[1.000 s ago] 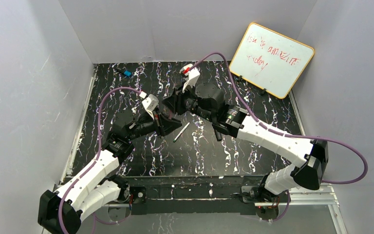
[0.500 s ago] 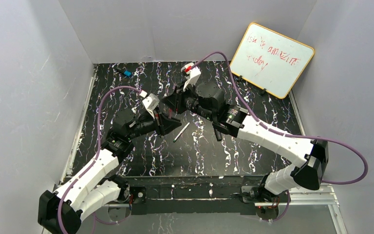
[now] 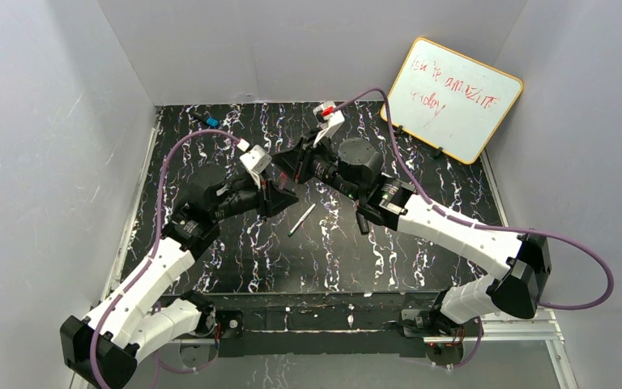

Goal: Insert the pens into the pen caps

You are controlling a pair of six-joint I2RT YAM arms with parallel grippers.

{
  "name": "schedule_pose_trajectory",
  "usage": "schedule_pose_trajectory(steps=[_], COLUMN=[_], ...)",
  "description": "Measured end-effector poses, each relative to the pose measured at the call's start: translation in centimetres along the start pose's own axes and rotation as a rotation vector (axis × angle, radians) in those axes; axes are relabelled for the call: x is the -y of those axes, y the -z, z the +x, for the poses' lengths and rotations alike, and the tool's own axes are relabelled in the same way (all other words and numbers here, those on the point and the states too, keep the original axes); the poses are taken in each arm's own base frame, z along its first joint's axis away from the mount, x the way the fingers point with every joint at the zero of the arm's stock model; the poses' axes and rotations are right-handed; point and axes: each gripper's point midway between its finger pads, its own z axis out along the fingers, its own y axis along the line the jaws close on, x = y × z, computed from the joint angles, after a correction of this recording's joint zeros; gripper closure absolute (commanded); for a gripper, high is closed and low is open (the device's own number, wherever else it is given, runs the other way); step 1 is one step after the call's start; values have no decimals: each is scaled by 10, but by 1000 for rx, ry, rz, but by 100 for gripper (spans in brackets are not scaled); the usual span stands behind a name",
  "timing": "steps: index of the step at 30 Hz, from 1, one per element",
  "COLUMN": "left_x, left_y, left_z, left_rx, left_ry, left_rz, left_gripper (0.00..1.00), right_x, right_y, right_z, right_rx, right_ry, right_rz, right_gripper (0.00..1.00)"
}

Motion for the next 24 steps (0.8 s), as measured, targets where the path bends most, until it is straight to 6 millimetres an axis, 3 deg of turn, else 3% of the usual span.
schedule_pose_trajectory(steps=[18,24], left_x=[-18,-18], left_y=[5,10], left_z=[13,11], left_rx=[-102,-94], left_ry=[-44,-48], left_rz=[-105,-127], left_gripper=[100,100], right_x=[9,3], right_y=[-4,-6], right_z=[15,16], right_rx=[40,67], right_ry=[-42,-60], right_rz=[1,-9], right_gripper=[99,99])
